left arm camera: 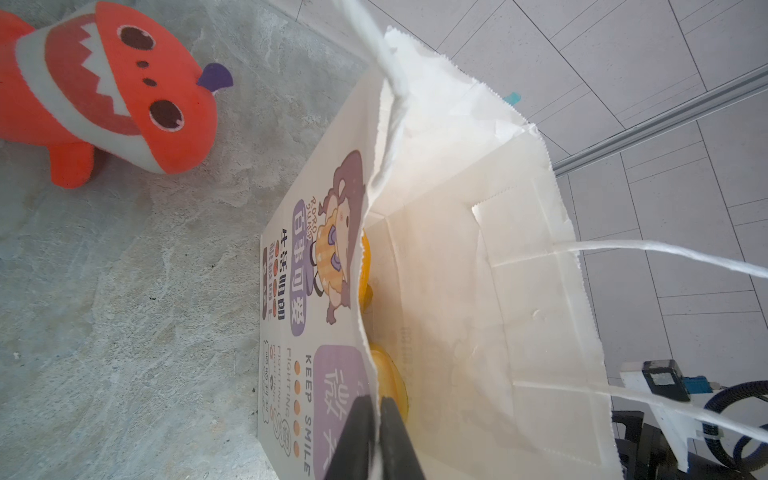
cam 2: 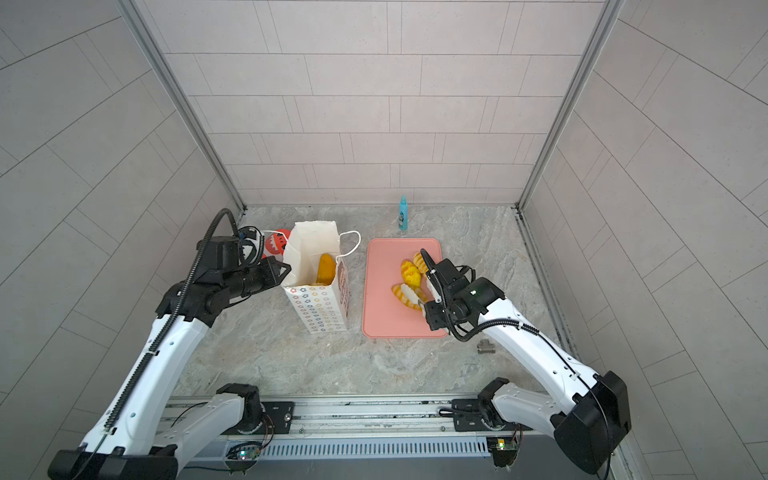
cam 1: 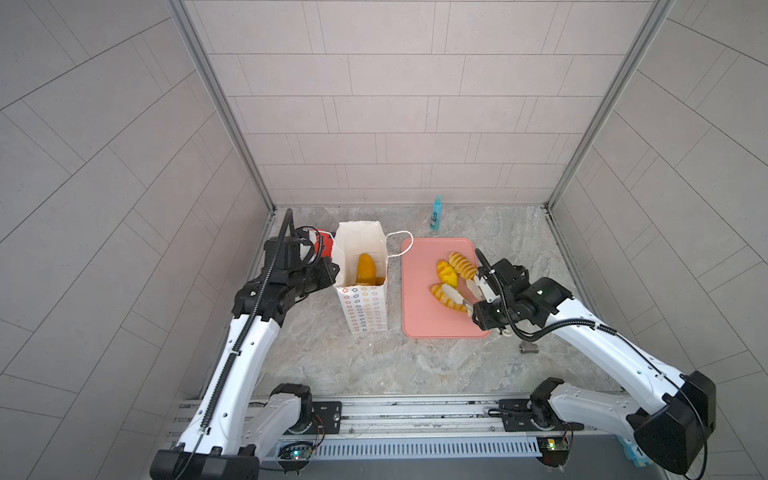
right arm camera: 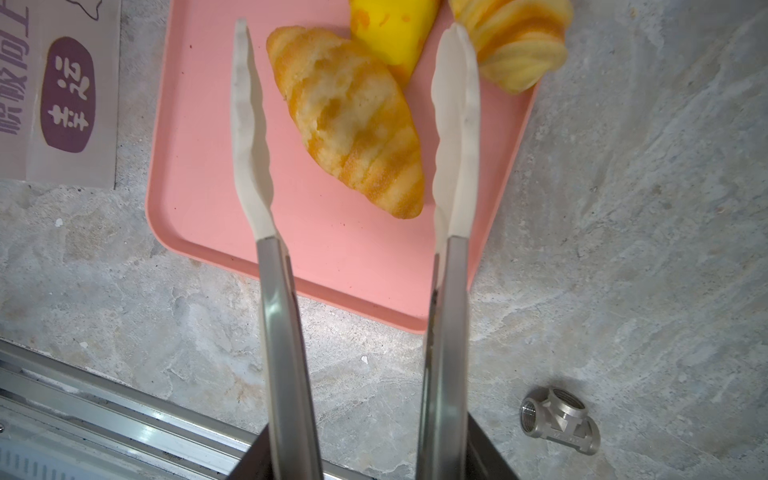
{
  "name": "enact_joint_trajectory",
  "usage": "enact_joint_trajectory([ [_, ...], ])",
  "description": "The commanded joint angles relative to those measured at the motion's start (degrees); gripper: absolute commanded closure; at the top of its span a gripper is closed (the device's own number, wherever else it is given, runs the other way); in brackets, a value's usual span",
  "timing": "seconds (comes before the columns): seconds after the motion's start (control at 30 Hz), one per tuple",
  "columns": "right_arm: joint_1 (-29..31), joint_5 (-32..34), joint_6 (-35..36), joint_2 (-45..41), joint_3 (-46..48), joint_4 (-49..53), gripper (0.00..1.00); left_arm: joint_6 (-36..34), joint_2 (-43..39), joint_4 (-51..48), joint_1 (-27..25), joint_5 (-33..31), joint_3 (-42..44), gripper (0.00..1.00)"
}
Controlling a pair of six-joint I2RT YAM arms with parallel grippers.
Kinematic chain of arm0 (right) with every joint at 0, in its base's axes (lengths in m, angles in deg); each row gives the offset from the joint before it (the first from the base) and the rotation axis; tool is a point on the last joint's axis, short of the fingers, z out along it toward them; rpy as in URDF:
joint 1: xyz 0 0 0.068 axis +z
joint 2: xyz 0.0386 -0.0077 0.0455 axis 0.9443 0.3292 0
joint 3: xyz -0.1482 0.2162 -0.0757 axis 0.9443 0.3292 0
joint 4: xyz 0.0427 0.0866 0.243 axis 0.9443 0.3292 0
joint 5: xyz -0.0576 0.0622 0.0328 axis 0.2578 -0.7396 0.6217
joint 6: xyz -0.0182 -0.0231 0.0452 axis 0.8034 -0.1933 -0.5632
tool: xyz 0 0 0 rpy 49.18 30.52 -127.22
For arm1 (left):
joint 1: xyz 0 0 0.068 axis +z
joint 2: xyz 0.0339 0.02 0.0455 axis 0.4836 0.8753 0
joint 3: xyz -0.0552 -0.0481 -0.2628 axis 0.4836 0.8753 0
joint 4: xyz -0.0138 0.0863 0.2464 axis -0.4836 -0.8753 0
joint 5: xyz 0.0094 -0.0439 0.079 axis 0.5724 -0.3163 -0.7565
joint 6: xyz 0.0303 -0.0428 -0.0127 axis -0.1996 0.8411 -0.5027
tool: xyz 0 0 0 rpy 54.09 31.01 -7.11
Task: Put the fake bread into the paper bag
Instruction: 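Lower the tongs around the striped croissant and squeeze them shut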
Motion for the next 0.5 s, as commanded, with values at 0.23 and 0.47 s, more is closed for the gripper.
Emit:
enact_joint_trajectory([
  [0.23,0.08,-0.75,-1.43,-1.25,1.81,-1.55,0.45,0.55,-0.14,0.92,0.24,0.47,1.16,0.89],
  [0.47,0.37,-1.58,-1.88,0.62,2.35,-2.35,0.45,0.65,-0.60,0.82,0.24,0.65,1.29,0.89],
])
